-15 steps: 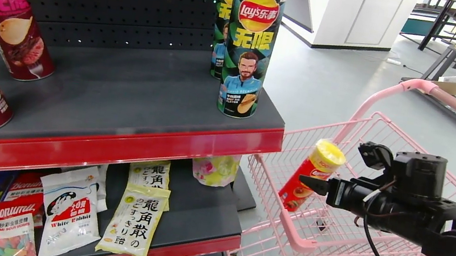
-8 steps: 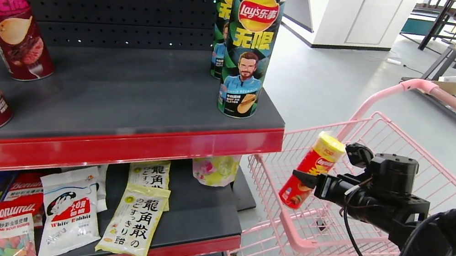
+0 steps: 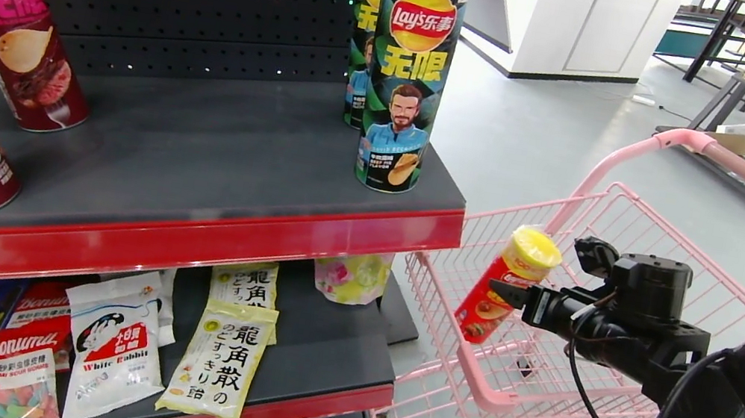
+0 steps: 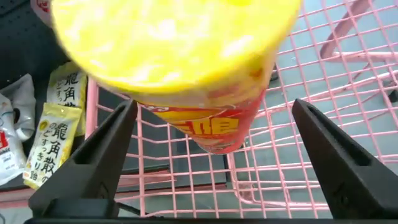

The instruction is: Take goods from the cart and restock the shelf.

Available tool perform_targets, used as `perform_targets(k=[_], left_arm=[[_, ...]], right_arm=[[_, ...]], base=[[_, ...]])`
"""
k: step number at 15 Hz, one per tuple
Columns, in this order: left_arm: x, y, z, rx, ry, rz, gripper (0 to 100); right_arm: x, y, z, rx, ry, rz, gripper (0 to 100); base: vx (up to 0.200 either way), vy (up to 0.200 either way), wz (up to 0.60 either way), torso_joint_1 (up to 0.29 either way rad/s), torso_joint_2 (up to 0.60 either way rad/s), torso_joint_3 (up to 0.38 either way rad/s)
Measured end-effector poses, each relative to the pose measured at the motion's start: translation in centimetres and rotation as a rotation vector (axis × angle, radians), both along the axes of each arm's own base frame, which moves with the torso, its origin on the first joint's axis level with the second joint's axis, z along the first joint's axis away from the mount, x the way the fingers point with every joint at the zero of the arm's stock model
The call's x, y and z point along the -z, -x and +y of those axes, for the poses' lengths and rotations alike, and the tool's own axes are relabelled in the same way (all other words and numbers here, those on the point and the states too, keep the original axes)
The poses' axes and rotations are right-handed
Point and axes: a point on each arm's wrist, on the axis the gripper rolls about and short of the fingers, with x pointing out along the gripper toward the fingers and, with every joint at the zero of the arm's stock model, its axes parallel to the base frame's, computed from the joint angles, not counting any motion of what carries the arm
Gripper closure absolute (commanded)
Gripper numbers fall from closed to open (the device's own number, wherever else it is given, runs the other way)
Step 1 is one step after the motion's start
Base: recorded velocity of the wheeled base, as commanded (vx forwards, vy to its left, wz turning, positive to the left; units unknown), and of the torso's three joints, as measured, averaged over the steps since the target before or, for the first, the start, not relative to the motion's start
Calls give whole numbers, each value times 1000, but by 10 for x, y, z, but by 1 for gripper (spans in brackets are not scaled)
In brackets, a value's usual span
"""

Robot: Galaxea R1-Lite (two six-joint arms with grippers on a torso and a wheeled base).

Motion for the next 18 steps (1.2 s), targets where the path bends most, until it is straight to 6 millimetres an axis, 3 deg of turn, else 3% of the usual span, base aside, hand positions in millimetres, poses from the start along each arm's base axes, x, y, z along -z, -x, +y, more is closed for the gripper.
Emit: perform_targets(k=[7,12,13,18], left_arm=[[0,0,0,0,0,1,0],[0,0,0,0,-1,1,0],[0,0,0,-1,-1,1,0],[0,0,0,-1,-3,1,0]], right_arm=[[-8,-3,10,-21,-9,-32,0],[-6,-23,16,-23,-12,-62,0],[-4,-28,17,-22,-12,-64,100],[3,-35,20,-25,-10,-59,100]], base=[[0,0,0,0,0,0],[0,0,0,0,0,0],[0,0,0,0,0,0],[0,0,0,0,0,0]])
